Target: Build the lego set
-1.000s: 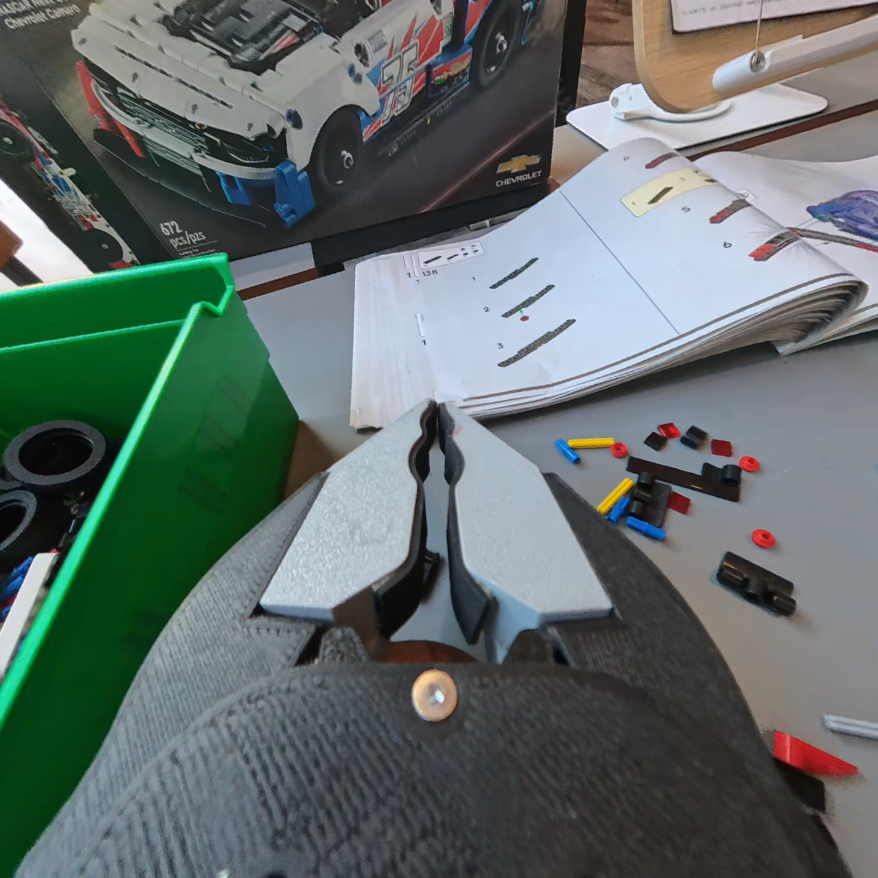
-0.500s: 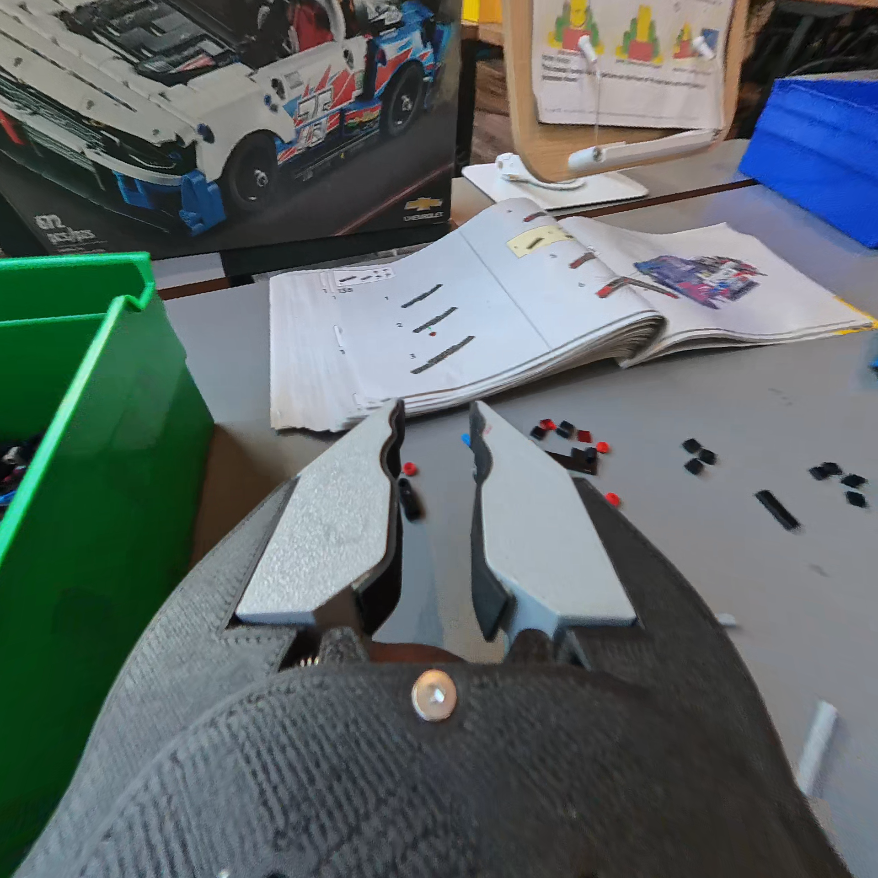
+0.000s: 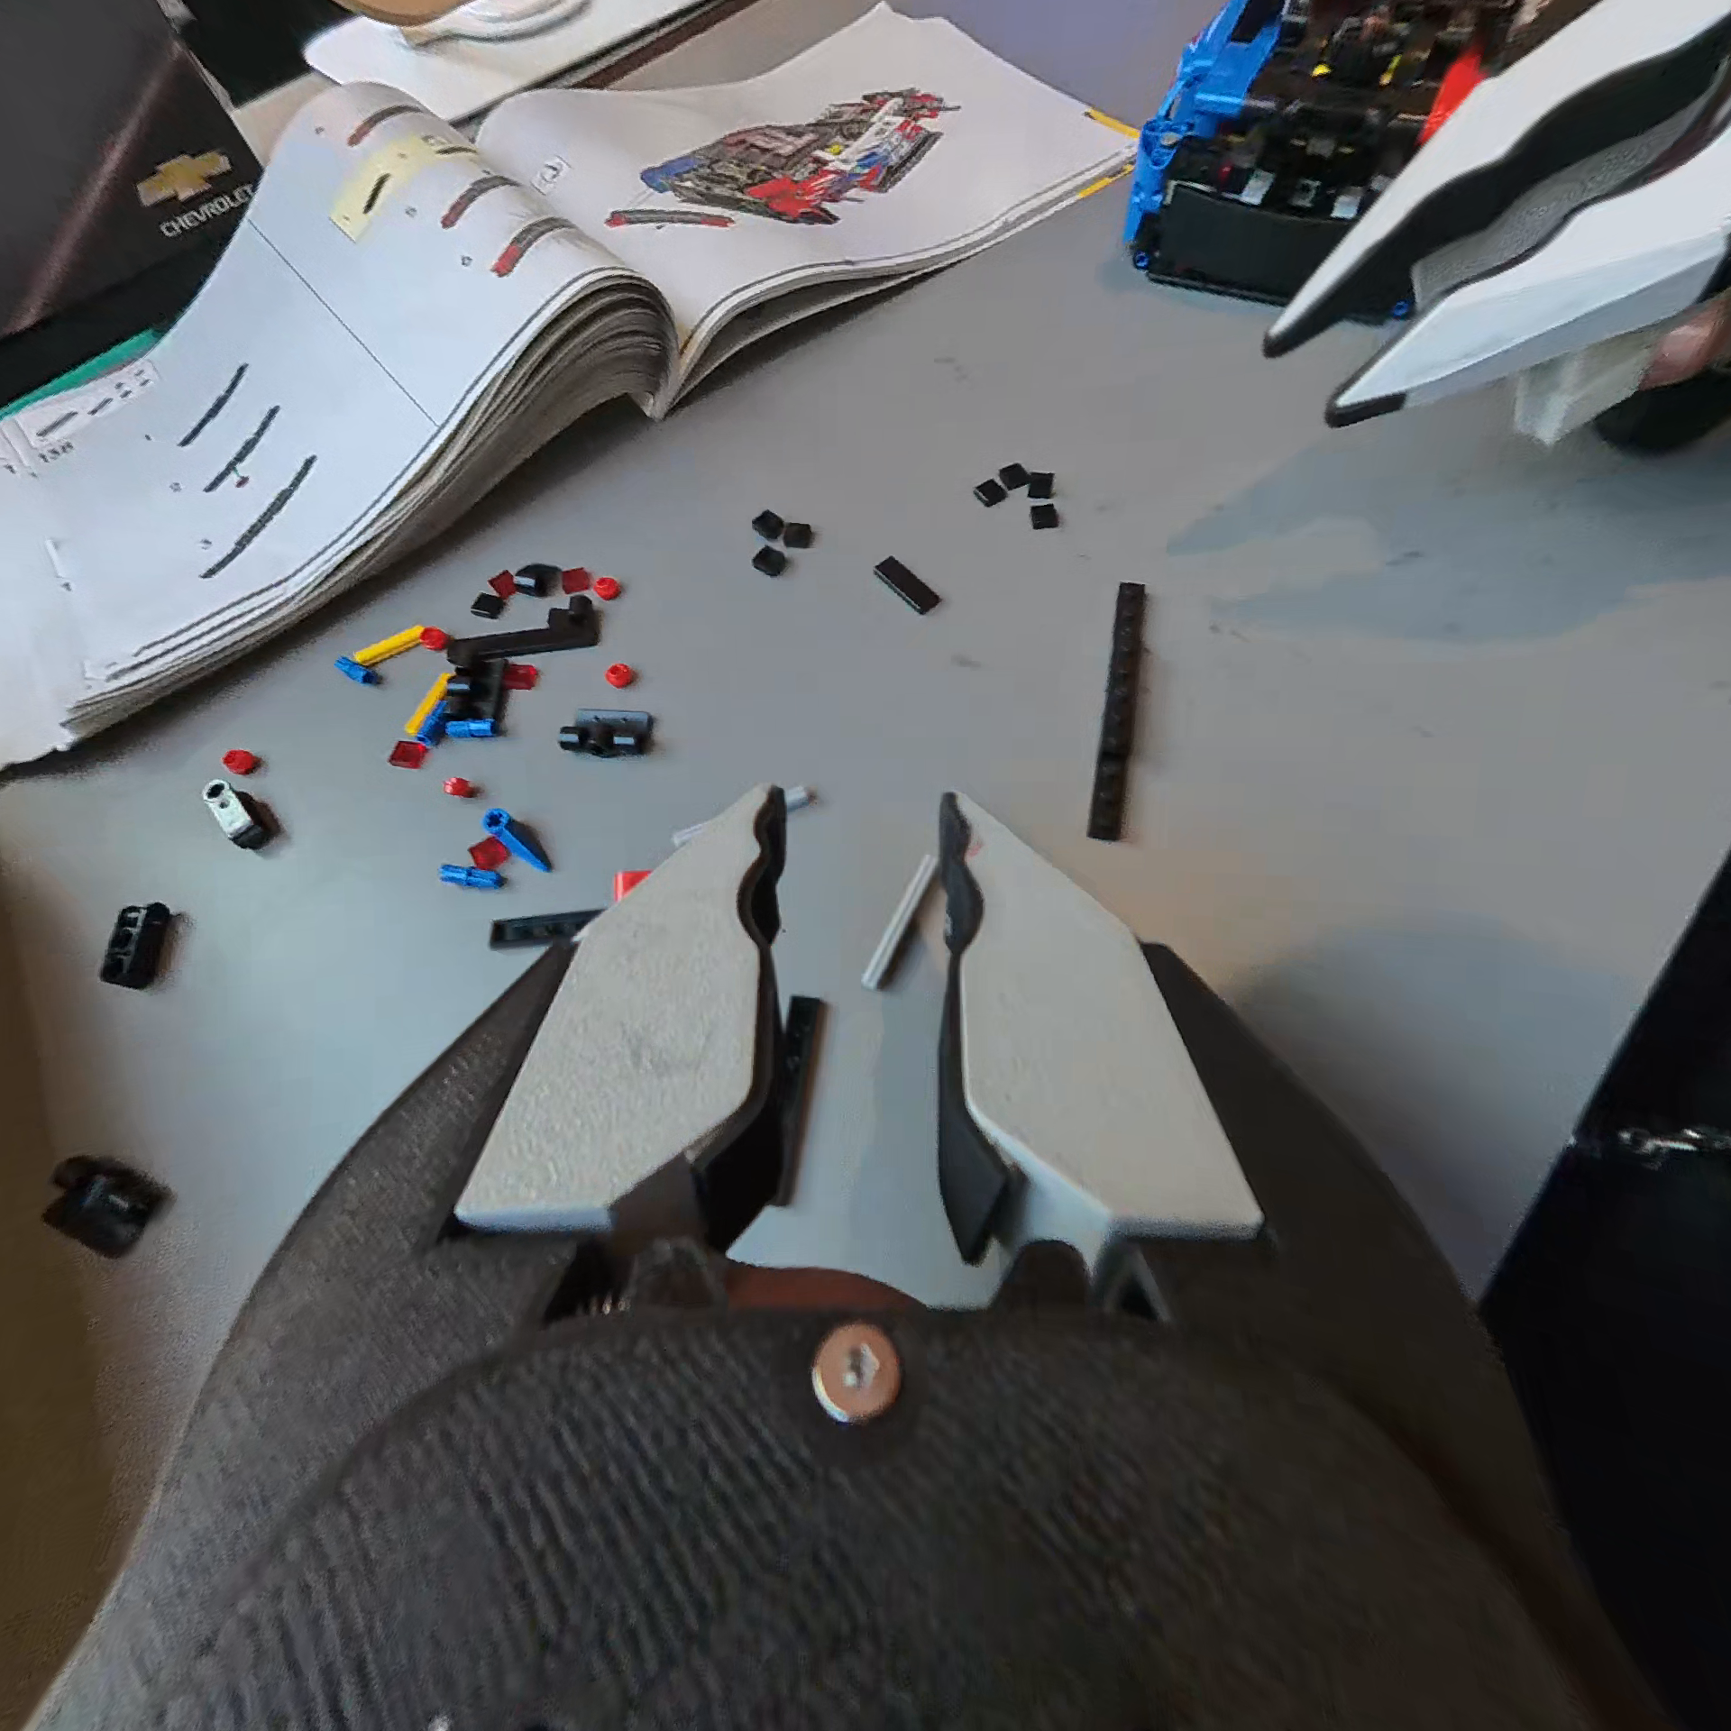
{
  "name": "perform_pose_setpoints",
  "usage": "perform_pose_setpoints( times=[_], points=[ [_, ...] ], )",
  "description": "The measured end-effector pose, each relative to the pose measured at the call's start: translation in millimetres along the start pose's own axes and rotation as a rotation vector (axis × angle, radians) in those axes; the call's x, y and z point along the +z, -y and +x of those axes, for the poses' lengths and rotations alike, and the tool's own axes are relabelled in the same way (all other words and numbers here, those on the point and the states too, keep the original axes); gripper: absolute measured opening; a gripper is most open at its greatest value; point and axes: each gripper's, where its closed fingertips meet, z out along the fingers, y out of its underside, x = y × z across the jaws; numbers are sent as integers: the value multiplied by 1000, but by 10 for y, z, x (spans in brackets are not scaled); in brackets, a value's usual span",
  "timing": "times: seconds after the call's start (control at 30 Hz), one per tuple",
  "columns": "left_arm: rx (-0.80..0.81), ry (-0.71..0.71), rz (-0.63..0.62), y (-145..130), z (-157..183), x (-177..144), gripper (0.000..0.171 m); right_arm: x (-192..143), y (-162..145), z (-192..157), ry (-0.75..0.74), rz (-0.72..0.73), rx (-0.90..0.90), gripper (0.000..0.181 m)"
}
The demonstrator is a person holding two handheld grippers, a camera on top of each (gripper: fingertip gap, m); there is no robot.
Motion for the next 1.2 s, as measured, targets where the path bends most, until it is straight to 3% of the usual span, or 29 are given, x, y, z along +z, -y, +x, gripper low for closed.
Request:
perform_pose_setpoints(
  times=[0.43, 0.57, 0.67, 0.83, 1.0, 1.2],
  points=[
    [-91, 125, 76, -282, 39, -379, 23, -118, -84, 20, -98, -19, -136, 19],
    [-126, 100, 53, -330, 37, -367, 25, 96, -283, -19, -62, -185, -175, 22],
    [-152, 73, 34, -365, 54, -360, 28, 309, -267, -44, -42, -227, -209, 20],
    [-152, 108, 9, -472, 56, -417, 28, 554, -346, -226, 138, -337, -162, 22],
    [-138, 143, 27, -563, 62, -494, 24, 554, -208, -252, 187, -258, -91, 21],
    [-152, 119, -8, -605, 75, -452, 26, 354, 85, -258, 220, -36, -63, 22]
  ],
)
